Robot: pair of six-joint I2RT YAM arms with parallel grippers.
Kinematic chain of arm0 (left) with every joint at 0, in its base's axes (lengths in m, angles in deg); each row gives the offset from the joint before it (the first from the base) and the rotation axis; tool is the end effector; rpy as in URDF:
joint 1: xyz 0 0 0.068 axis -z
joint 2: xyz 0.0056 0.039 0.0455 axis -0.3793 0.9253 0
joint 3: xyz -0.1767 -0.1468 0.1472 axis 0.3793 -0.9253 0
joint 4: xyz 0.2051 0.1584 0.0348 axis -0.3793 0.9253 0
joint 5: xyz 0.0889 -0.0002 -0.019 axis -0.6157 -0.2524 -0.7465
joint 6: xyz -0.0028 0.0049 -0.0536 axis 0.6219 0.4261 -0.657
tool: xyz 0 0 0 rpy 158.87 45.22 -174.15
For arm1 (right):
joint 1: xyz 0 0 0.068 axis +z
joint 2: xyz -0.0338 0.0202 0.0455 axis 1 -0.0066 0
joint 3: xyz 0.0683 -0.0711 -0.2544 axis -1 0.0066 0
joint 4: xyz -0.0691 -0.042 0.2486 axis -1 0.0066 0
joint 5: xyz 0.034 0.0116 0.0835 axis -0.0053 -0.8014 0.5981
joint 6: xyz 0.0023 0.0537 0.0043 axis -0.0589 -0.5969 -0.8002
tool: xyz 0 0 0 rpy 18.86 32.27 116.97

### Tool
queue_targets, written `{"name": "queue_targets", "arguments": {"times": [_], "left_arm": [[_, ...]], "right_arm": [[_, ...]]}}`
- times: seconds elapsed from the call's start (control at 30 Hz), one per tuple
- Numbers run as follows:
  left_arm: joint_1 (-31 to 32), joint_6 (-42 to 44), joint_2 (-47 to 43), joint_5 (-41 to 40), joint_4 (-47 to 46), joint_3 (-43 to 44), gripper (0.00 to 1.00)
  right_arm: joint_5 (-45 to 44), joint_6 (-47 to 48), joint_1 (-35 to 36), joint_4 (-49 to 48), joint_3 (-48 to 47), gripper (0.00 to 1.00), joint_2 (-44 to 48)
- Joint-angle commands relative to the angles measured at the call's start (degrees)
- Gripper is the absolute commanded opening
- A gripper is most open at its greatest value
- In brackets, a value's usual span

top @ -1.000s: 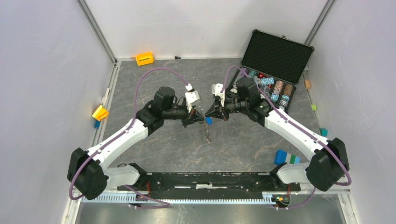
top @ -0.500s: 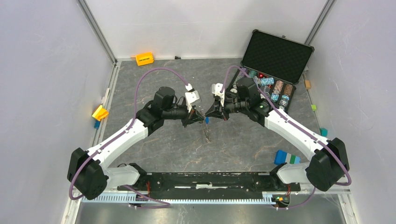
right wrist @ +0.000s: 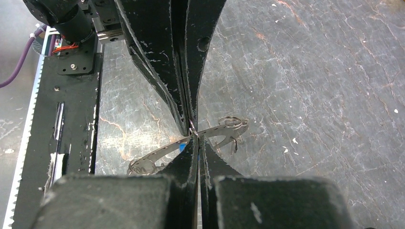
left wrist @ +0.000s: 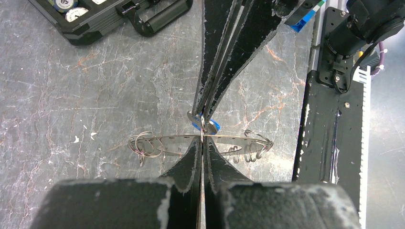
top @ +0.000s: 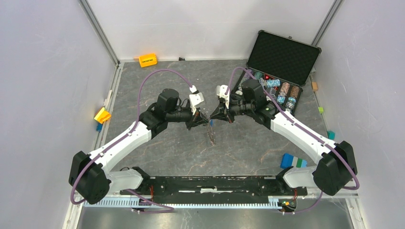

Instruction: Put the keys on the keyring

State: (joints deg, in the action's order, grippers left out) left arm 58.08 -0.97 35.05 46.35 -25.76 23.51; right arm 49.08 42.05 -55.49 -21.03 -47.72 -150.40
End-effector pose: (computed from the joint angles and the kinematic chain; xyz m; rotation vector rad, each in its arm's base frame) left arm 0.2045 -0.1739 0.2968 1.1823 1.7017 -0.9354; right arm 0.2294 0.1865 0.3095 -1.3342 1.5444 0.9850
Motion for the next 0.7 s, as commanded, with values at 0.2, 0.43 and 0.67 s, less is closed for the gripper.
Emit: {"name": "queue_targets", "arguments": {"times": [0.2, 0.43, 0.67], "left_arm": [[0.4, 1.2, -2.4, 3.2, -3.2, 0.2, 0.02], [0.4, 1.1, -2.0, 3.4, -3.2, 0.4, 0.02], [0.4, 1.0, -1.9, 3.4, -3.2, 0.4, 0.02]], "right_arm": [[-3.1, 0.1, -1.0, -1.8, -2.5, 0.00, -0.4], [-2.2, -0.3, -0.5, -2.1, -2.6, 0.00, -0.6], [-2.3, -0.5, -0.4, -2.2, -2.5, 0.00, -0.5]]}}
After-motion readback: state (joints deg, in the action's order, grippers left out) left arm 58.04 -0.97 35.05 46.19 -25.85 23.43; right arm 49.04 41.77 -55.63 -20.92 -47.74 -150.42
